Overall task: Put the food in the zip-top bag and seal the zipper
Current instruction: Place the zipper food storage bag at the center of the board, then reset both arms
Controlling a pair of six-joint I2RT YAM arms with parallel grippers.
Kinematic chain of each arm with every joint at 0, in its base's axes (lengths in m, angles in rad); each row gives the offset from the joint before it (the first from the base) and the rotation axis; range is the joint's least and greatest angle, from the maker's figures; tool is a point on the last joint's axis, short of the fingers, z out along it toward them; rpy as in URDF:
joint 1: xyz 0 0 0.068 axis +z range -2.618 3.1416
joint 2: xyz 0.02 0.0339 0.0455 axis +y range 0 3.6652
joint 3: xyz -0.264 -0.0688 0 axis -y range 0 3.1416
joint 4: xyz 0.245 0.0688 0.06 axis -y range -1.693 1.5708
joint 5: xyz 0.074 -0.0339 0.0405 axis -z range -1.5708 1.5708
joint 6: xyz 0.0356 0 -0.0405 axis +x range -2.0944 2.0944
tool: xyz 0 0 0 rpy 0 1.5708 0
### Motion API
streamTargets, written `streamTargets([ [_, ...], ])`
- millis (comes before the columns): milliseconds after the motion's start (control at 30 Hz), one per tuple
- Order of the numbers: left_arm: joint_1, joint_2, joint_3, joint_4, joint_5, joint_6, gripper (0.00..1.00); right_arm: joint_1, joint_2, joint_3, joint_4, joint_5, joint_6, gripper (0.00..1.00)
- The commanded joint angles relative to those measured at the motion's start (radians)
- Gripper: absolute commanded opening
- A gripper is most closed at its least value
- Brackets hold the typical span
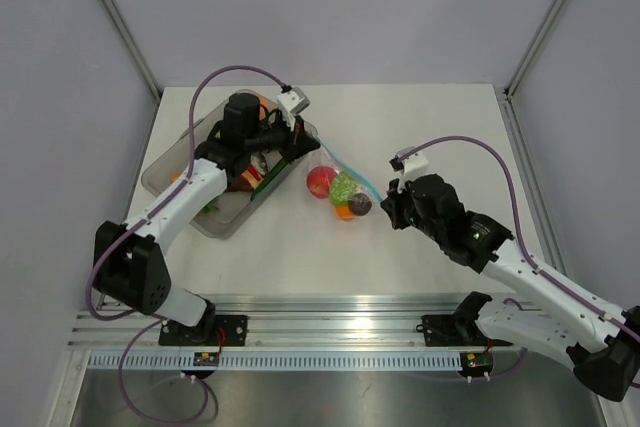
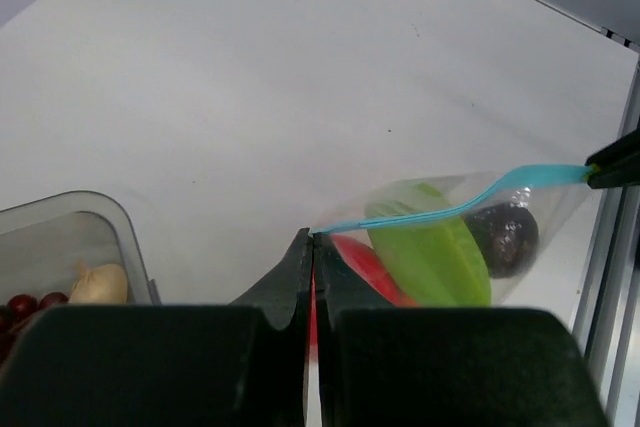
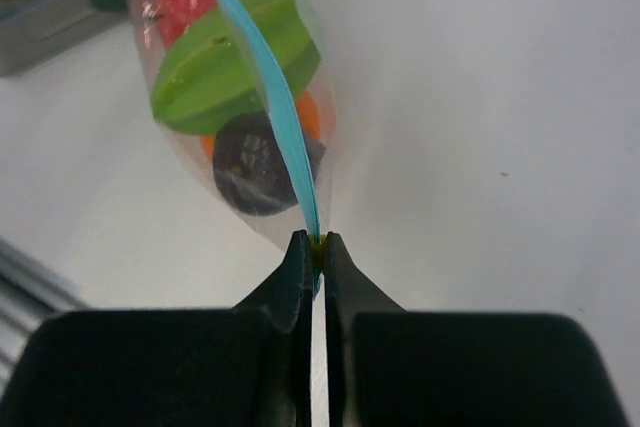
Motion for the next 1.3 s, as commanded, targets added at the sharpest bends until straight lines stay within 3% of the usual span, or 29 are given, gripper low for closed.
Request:
streamTargets([
  [0,-0.040,0.092,0.091,0.043,-0.093,-0.054,0.00,-0.017,0.028,0.065,-0.055,0.357,0.080,0.00],
  [67,-0.054,0.153,0.148,0.077,-0.075,-0.080,0.00,-0.049,0.060,0.100,-0.063,0.411,0.051,0.00],
  [200,-0.074,0.347,0.405,0.054,-0.027,-0.173,0.00,-0.110,0.074,0.146,-0.063,0.514,-0.016,0.00],
  [300,-0.086,0.425,0.507,0.031,-0.012,-0.200,0.02,-0.112,0.038,0.140,-0.032,0.455,-0.085,0.00],
  [333,-0.086,0.460,0.557,0.020,0.024,-0.203,0.18,-0.112,0.030,0.137,-0.032,0.401,-0.105,0.00],
  [367,-0.086,0.472,0.573,0.006,0.032,-0.206,0.36,-0.112,0.022,0.129,-0.043,0.226,-0.156,0.07],
  [433,-0.084,0.462,0.573,-0.002,0.031,-0.195,0.68,-0.110,0.021,0.122,-0.076,0.032,-0.170,0.21],
  [500,-0.083,0.425,0.511,0.012,0.004,-0.170,0.82,-0.109,0.053,0.109,-0.093,-0.150,-0.141,0.37],
  [533,-0.080,0.376,0.486,0.035,-0.047,-0.166,0.99,-0.106,0.068,0.105,-0.105,-0.193,-0.127,0.39],
  [633,-0.060,0.290,0.394,0.054,-0.116,-0.150,0.99,-0.104,0.100,0.085,-0.136,-0.202,-0.081,0.49],
  [733,-0.029,0.177,0.342,0.025,-0.187,-0.153,0.99,-0.104,0.068,0.083,-0.133,-0.051,-0.041,0.58],
  [767,-0.022,0.128,0.333,0.012,-0.216,-0.154,0.99,-0.104,0.053,0.088,-0.130,0.067,0.000,0.62],
  [800,-0.021,0.100,0.317,-0.023,-0.287,-0.150,0.99,-0.104,0.027,0.091,-0.129,0.130,0.020,0.68],
  [867,-0.021,0.057,0.305,-0.063,-0.342,-0.150,0.99,-0.104,0.001,0.102,-0.116,0.294,0.081,0.94],
  [900,-0.021,0.016,0.291,-0.102,-0.380,-0.157,0.99,-0.106,-0.014,0.108,-0.113,0.327,0.095,0.99],
  [1167,-0.021,-0.160,0.175,-0.227,-0.484,-0.264,0.99,-0.116,0.100,0.236,-0.204,0.445,0.203,0.99],
  [1267,-0.021,-0.225,0.118,-0.258,-0.492,-0.290,0.99,-0.190,0.175,0.273,-0.240,0.436,0.256,0.99],
])
